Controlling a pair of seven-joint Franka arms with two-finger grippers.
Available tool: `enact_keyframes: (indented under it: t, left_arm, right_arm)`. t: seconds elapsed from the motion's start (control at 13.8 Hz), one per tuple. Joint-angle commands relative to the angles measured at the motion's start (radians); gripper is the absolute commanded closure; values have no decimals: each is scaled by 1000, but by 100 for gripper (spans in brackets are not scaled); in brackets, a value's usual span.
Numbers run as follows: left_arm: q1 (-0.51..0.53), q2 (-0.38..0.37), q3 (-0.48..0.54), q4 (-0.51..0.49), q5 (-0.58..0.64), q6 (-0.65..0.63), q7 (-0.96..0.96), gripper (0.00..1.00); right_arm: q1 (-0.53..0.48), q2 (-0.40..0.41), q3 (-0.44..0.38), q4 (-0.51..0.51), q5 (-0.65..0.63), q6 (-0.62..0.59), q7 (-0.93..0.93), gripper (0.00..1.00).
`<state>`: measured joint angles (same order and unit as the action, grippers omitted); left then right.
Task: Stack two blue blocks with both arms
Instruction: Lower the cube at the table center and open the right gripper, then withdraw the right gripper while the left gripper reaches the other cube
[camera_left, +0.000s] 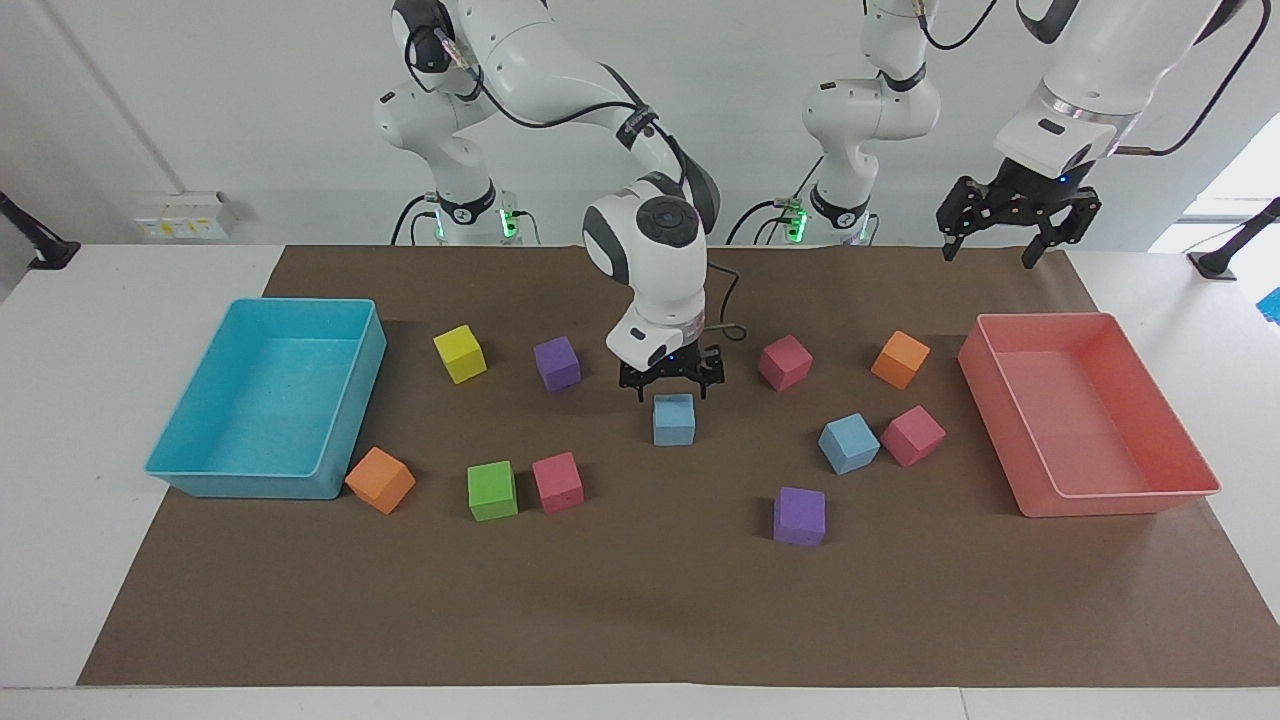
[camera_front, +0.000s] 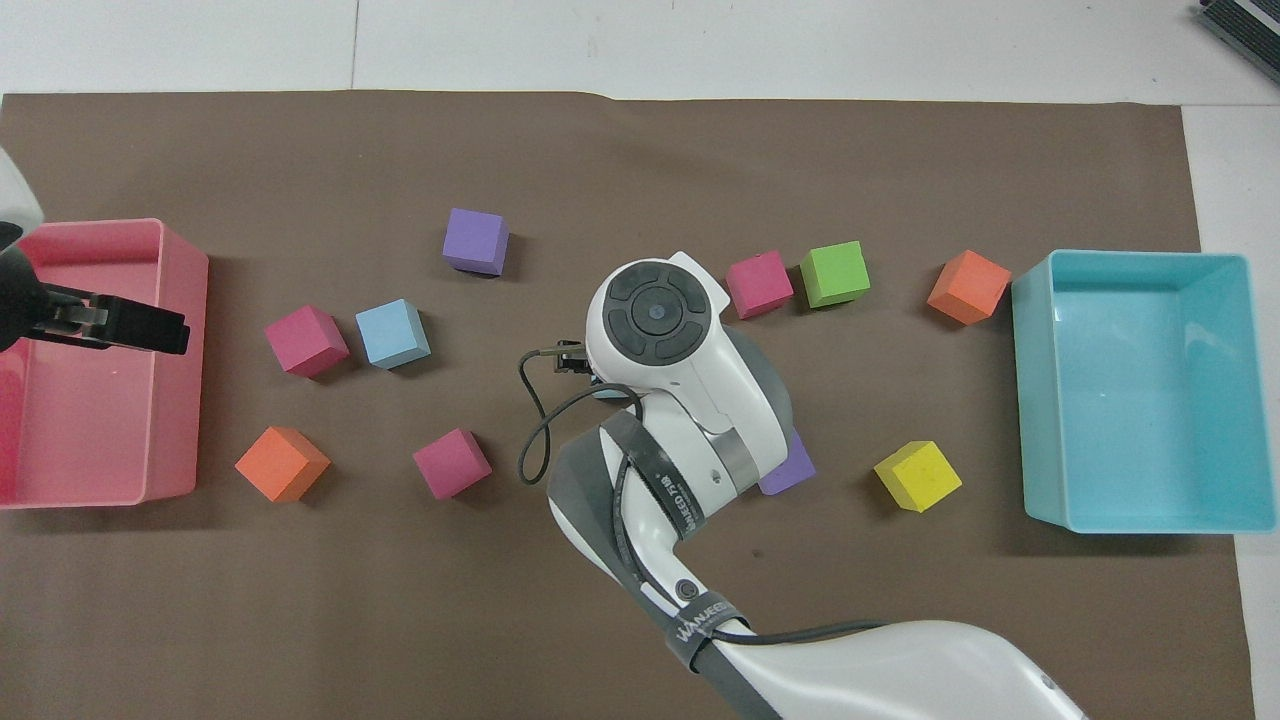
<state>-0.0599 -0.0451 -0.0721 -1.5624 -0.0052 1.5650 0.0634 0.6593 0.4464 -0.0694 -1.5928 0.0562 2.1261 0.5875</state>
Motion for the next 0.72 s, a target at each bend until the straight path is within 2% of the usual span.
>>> enact_keyframes:
  t: [0.0, 0.22, 0.36, 0.65]
  left_arm:
    - [6, 8, -3, -27, -10, 65, 10, 0]
    - [5, 37, -3, -47, -12, 119, 3, 0]
    - [6, 53, -3, -70, -12, 162, 0, 0]
    - [-14, 88, -3, -113, -12, 259, -69, 0]
  right_arm:
    - [-44, -86, 6, -76, -10, 2, -32, 0]
    - [-113, -130, 11, -98, 48, 5, -133, 0]
    - [-135, -130, 8, -108, 205, 27, -277, 0]
    - [-242, -132, 10, -150, 468, 48, -666, 0]
